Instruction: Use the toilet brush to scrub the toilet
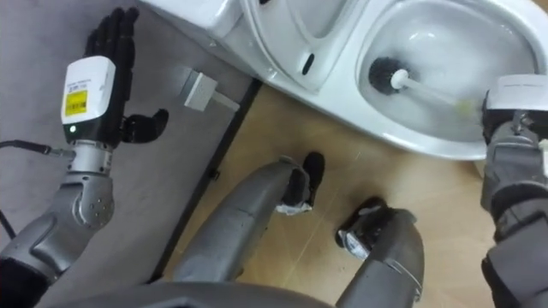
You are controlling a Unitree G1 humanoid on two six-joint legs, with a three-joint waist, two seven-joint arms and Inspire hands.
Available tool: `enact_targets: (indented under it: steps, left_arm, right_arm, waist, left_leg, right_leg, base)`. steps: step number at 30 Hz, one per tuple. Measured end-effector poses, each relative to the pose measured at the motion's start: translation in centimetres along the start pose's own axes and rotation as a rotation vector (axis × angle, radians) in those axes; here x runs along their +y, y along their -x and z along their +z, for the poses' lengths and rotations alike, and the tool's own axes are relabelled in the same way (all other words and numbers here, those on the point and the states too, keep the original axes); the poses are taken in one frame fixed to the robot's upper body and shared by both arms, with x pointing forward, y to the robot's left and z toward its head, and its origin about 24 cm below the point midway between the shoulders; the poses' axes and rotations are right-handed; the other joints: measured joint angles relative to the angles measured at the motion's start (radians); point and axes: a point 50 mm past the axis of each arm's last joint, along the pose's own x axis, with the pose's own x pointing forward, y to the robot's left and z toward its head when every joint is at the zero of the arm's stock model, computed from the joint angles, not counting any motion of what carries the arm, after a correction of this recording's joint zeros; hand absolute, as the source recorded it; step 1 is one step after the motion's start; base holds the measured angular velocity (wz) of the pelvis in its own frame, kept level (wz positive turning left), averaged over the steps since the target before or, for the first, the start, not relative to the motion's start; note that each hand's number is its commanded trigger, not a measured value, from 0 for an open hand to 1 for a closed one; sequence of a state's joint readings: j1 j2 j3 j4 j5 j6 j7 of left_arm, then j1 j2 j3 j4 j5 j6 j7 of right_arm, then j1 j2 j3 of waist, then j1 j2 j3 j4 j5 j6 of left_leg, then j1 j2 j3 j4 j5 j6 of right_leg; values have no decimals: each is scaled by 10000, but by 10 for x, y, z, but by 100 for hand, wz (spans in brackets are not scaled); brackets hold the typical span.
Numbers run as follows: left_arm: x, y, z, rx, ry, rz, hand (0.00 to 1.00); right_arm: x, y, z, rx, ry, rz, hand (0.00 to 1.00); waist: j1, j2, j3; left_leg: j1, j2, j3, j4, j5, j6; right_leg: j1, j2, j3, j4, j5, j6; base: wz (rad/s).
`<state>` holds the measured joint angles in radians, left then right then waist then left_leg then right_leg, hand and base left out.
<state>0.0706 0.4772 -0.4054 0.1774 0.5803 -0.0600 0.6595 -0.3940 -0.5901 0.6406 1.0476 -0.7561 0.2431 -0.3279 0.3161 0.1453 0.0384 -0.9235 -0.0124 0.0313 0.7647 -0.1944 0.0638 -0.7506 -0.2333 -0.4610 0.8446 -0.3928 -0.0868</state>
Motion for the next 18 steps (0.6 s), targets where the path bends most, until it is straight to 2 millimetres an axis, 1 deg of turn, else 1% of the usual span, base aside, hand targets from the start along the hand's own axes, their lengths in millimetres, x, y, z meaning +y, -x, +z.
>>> enact_targets:
  steps: [2,3,4,5,6,8,9,10,11,12,13,14,15,16,18]
  left_arm:
    - [-1,4,0,-58,115,-106,0]
    - [-2,6,-1,-58,150,-150,0]
    - [-2,7,-1,-64,199,-168,0]
    - [-3,7,0,-45,234,-229,0]
    - [-4,8,-1,-6,251,-276,0]
    - [-7,11,-1,92,269,-412,0]
    - [-9,11,-2,153,274,-459,0]
    - [-11,11,-3,245,262,-510,0]
    - [-12,11,-6,343,183,-597,0]
    - [-14,12,-8,419,141,-658,0]
    - [-16,14,-11,550,108,-778,0]
    - [-19,16,-14,634,67,-917,0]
    - [-20,19,-16,712,34,-1010,0]
    - [-23,23,-19,879,-19,-1207,0]
    - [-28,29,-24,1106,-173,-1511,0]
  right_arm:
    - [6,3,8,-180,-113,188,100]
    - [7,4,12,-245,-150,282,100]
    - [10,5,20,-436,-212,461,100]
    - [11,7,26,-615,-314,614,100]
    - [12,8,29,-694,-360,685,100]
    - [21,14,41,-1083,-394,1025,100]
    - [23,16,43,-1160,-363,1147,100]
    - [28,19,44,-1340,-247,1340,100]
    - [33,21,45,-1479,-251,1555,100]
    - [36,23,45,-1547,-252,1642,100]
    - [43,27,45,-1658,-247,1832,100]
    - [52,32,44,-1737,-238,2135,100]
    - [55,34,43,-1767,-257,2234,100]
    - [64,41,42,-1788,-317,2521,100]
    - [77,51,42,-1792,-597,2918,100]
  waist:
    - [-199,-47,10]
    - [-228,-79,13]
    - [-318,-176,8]
    - [-437,-310,27]
    - [-460,-388,26]
    - [-620,-749,33]
    - [-641,-807,36]
    - [-652,-947,44]
    - [-660,-1165,48]
    - [-657,-1243,48]
    - [-683,-1326,65]
    - [-743,-1420,60]
    - [-773,-1442,62]
    - [-841,-1499,57]
    - [-911,-1629,62]
  left_leg:
    - [306,15,26,-205,-29,-63]
    - [394,39,39,-256,-42,-87]
    - [583,92,60,-325,-70,-137]
    - [789,128,98,-440,-61,-173]
    - [881,151,137,-478,-55,-183]
    - [1337,168,152,-666,-26,-226]
    - [1466,186,149,-710,-26,-226]
    - [1663,238,160,-751,-27,-227]
    - [1869,364,253,-811,-27,-227]
    - [1971,364,269,-845,-27,-227]
    - [2256,363,267,-985,-27,-227]
    - [2579,344,242,-1170,-26,-228]
    - [2726,338,234,-1222,-27,-229]
    - [3015,325,243,-1342,-27,-230]
    - [3563,307,275,-1679,-25,-235]
  right_leg:
    - [300,129,10,-273,30,16]
    - [395,189,21,-375,42,11]
    - [566,289,56,-543,57,5]
    - [760,361,80,-725,60,1]
    - [846,398,102,-798,61,1]
    - [1348,495,97,-1136,58,-4]
    - [1504,543,84,-1262,59,-2]
    - [1752,634,96,-1465,70,17]
    - [1922,708,214,-1610,80,35]
    - [2053,738,226,-1711,83,40]
    - [2373,788,196,-1911,100,68]
    - [2698,812,174,-2079,116,98]
    - [2866,827,142,-2165,118,102]
    - [3202,839,54,-2359,127,117]
    - [3700,917,120,-2688,166,186]
  base:
    - [-5]
    - [-11]
    - [-10]
    - [-10]
    - [-6]
    - [0]
    - [0]
    - [-10]
    - [-13]
    - [-8]
    - [6]
    - [13]
    - [14]
    - [11]
    - [3]
